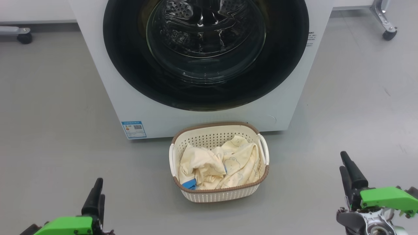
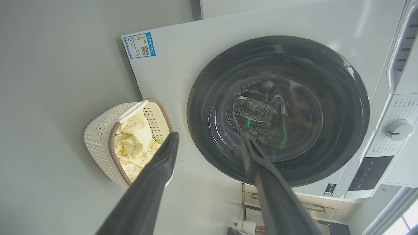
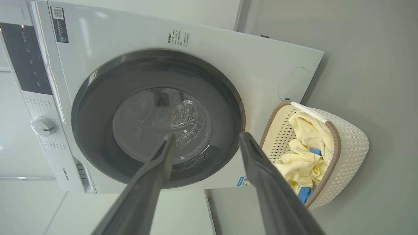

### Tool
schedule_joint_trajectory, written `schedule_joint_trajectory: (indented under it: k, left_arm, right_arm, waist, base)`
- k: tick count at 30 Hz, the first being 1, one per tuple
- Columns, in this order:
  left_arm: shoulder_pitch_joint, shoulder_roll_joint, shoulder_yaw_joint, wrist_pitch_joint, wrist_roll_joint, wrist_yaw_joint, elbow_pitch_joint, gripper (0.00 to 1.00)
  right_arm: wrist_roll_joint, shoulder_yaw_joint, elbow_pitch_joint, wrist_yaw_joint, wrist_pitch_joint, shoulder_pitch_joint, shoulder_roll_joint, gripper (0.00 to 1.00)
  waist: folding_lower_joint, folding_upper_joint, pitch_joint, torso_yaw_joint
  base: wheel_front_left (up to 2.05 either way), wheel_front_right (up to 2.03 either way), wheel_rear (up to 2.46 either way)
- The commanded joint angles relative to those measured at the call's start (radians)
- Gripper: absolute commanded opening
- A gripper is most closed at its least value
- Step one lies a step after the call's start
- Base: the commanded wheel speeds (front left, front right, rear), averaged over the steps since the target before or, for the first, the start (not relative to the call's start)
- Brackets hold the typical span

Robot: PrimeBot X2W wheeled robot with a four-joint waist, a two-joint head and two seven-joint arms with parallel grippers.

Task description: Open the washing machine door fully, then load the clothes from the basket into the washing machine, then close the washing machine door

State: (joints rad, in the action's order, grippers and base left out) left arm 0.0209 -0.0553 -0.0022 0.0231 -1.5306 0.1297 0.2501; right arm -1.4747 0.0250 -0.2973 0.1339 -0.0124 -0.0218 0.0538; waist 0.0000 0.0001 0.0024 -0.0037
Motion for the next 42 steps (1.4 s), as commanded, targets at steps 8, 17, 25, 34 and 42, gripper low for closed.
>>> schedule_joint_trajectory:
  k: [8,17,25,34,42]
  left_arm:
    - [0.067,-0.044,-0.019,-0.038,0.077,0.000,-0.061,1.00]
    - [0.079,-0.062,-0.042,-0.066,0.174,0.001,-0.079,1.00]
    - [0.083,-0.073,-0.052,-0.090,0.294,0.001,-0.097,1.00]
    - [0.085,-0.087,-0.070,-0.117,0.431,0.001,-0.113,1.00]
    - [0.087,-0.102,-0.082,-0.138,0.538,0.001,-0.124,1.00]
  right_arm:
    - [0.087,-0.027,0.054,-0.001,0.031,-0.079,0.036,1.00]
    - [0.186,-0.051,0.067,-0.001,0.057,-0.093,0.047,1.00]
    - [0.298,-0.072,0.075,-0.002,0.081,-0.104,0.058,1.00]
    - [0.421,-0.089,0.082,-0.002,0.107,-0.113,0.067,1.00]
    - [0.518,-0.105,0.084,-0.002,0.128,-0.123,0.073,1.00]
  waist:
    - [0.0000,-0.0001,0.000,-0.001]
    - [0.0000,-0.0001,-0.001,-0.002]
    - [0.0000,-0.0001,-0.002,-0.001]
    - [0.0000,-0.0001,-0.007,0.002]
    - [0.0000,-0.0001,-0.006,0.005]
  base:
    - [0.00,0.00,0.00]
    - [0.00,0.00,0.00]
    - [0.00,0.00,0.00]
    - [0.00,0.00,0.00]
    - [0.00,0.00,0.00]
